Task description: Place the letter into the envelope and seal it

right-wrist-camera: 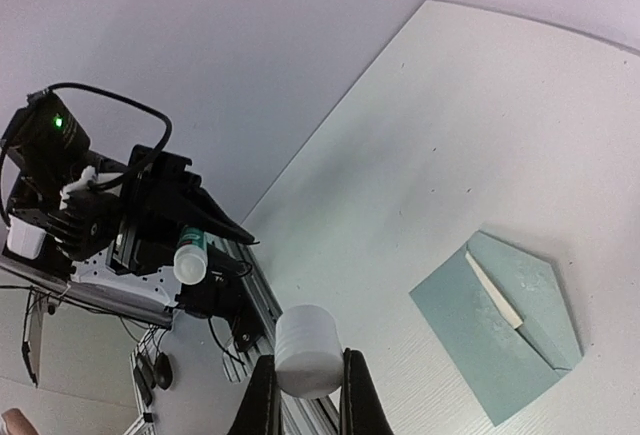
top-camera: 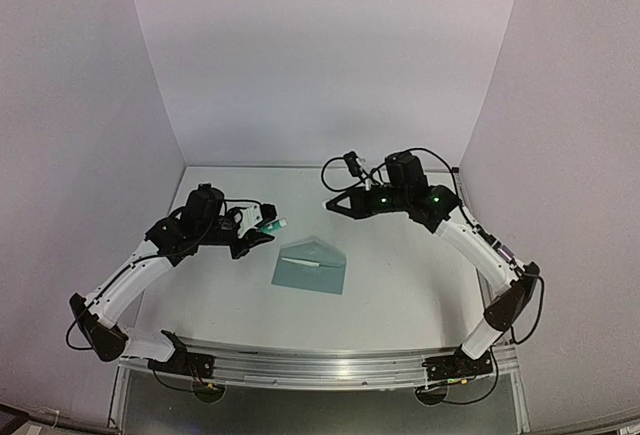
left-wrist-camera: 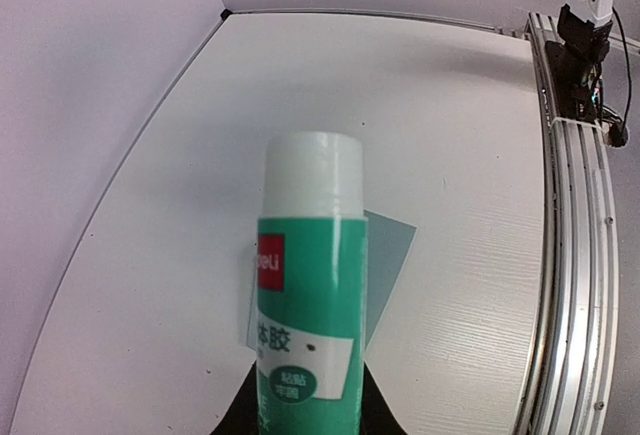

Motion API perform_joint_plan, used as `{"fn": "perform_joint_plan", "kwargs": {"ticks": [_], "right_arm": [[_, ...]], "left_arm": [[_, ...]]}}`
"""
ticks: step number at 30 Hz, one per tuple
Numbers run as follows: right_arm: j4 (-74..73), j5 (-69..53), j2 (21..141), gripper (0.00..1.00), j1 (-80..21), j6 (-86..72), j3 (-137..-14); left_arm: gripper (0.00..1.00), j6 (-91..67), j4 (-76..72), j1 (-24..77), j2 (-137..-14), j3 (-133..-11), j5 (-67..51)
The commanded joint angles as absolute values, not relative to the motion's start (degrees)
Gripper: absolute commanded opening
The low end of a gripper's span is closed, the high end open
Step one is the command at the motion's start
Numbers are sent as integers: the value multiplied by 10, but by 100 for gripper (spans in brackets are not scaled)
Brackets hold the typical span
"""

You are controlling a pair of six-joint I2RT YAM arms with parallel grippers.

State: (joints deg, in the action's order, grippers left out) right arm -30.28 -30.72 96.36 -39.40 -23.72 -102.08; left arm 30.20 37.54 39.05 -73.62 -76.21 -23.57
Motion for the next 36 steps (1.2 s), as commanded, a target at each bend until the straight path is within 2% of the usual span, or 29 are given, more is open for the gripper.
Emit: {"fn": "perform_joint_plan", "kwargs": {"ticks": [1, 4, 6, 7, 11, 18, 29, 31, 35, 36], "right_arm": [[-340, -211, 924, 0, -385, -241, -1000], [-498, 75, 951, 0, -378, -239, -997], [-611, 204, 1010, 0, -377, -252, -1007], [-665, 227, 1039, 0, -376, -264, -1014], [-696, 232, 1123, 0, -377, -290, -985], [-534, 175, 1152, 0, -376, -309, -879], [-430, 139, 1178, 0, -376, -348, -795], [-430, 131, 1179, 18, -376, -348, -797], [-450, 128, 1167, 79, -376, -346, -816], [-457, 130, 1160, 86, -376, -345, -822]], "left_arm": [[0, 306, 376, 389, -719, -761, -230], [0, 306, 370, 390, -717, -761, -228], [0, 308, 365, 389, -716, -760, -227], [0, 310, 364, 389, -716, -759, -226], [0, 325, 367, 389, -714, -759, -226], [0, 334, 367, 389, -711, -757, -224], [0, 339, 363, 389, -706, -753, -222], [0, 340, 362, 389, -705, -752, -223], [0, 342, 362, 390, -704, -748, -222], [0, 343, 363, 389, -703, -748, -222]]}}
